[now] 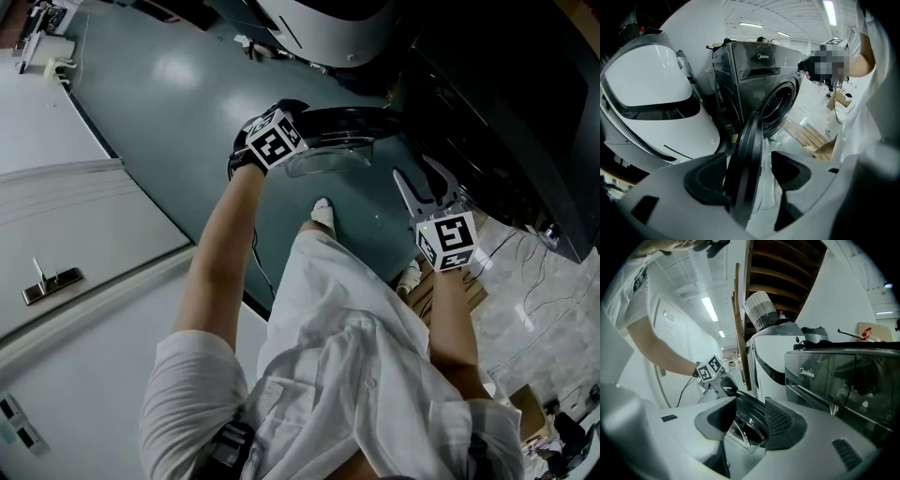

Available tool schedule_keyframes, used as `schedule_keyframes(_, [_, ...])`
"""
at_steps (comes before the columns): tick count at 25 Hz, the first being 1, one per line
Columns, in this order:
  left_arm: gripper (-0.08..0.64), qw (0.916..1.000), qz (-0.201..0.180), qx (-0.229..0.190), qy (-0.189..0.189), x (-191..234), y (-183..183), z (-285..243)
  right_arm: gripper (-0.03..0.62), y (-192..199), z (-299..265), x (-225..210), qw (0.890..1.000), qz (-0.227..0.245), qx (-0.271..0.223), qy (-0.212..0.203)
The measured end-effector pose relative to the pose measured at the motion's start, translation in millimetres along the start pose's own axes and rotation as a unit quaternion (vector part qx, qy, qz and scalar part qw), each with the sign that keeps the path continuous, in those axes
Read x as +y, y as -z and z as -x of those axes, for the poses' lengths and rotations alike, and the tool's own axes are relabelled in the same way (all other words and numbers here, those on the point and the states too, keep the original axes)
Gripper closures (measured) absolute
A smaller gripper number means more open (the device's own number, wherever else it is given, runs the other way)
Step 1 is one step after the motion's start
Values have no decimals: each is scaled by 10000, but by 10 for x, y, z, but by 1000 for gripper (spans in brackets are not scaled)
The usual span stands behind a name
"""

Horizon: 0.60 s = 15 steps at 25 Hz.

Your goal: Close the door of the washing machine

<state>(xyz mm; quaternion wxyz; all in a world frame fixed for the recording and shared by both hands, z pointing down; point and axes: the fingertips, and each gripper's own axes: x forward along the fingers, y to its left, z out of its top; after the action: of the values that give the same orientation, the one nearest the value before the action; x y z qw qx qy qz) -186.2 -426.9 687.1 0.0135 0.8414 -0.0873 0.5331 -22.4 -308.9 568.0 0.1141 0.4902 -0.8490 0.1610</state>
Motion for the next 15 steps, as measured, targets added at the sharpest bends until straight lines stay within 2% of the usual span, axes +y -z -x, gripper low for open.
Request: schedule_keyframes(15, [256, 9978, 636, -207, -7, -901, 0, 101, 399, 20, 715, 154, 9997, 113, -223, -67])
